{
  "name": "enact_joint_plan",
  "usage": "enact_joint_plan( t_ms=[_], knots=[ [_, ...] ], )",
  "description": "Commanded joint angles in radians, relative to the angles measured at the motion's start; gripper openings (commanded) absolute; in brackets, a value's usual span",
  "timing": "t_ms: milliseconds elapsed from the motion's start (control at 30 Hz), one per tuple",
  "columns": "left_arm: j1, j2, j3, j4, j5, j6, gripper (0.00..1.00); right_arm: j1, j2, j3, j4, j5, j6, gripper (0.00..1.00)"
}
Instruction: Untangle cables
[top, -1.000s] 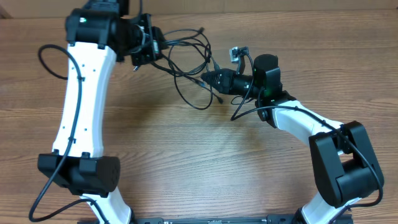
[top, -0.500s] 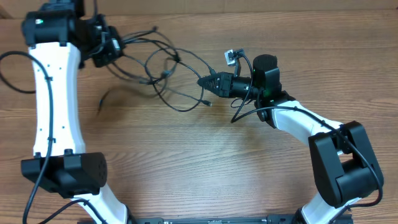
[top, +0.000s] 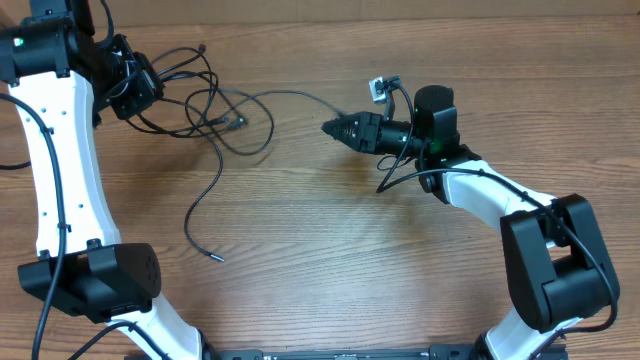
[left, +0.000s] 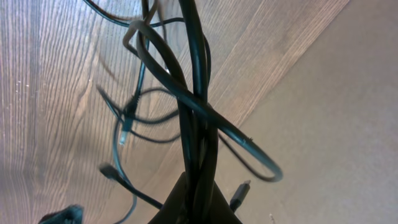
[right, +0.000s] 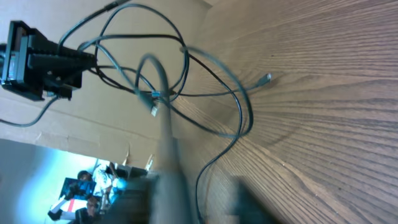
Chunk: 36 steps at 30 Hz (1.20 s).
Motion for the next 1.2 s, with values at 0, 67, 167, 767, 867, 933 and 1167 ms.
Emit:
enact_joint_plan(
  t_ms=[0, 67, 167, 767, 867, 933, 1167],
  knots=[
    [-0.011, -0.039, 0.027, 0.000, 0.029, 0.034, 0.04, -0.008, -0.021, 0.003, 0.011, 0.008, -0.005, 0.70],
    [-0.015, -0.039, 0.027, 0.001, 0.025, 0.034, 0.04, -0.008, -0.021, 0.003, 0.014, 0.007, -0.004, 0.66],
    [-0.016, -0.039, 0.027, 0.000, 0.029, 0.037, 0.04, -0.008, -0.021, 0.003, 0.013, -0.001, -0.004, 0.67],
    [-0.030, -0.039, 0.027, 0.040, 0.320, 0.450, 0.04, -0.069, -0.021, 0.003, 0.014, 0.106, -0.008, 0.98],
    [-0.050, -0.039, 0.027, 0.062, 0.322, 0.588, 0.05, -0.074, -0.021, 0.003, 0.014, 0.106, -0.008, 0.98],
    [-0.071, -0.039, 0.027, 0.097, 0.320, 0.647, 0.04, -0.074, -0.021, 0.003, 0.014, 0.101, -0.009, 0.98],
    [-0.163, -0.039, 0.027, 0.237, 0.315, 0.532, 0.04, -0.029, -0.021, 0.003, 0.010, 0.001, -0.063, 0.98]
  ],
)
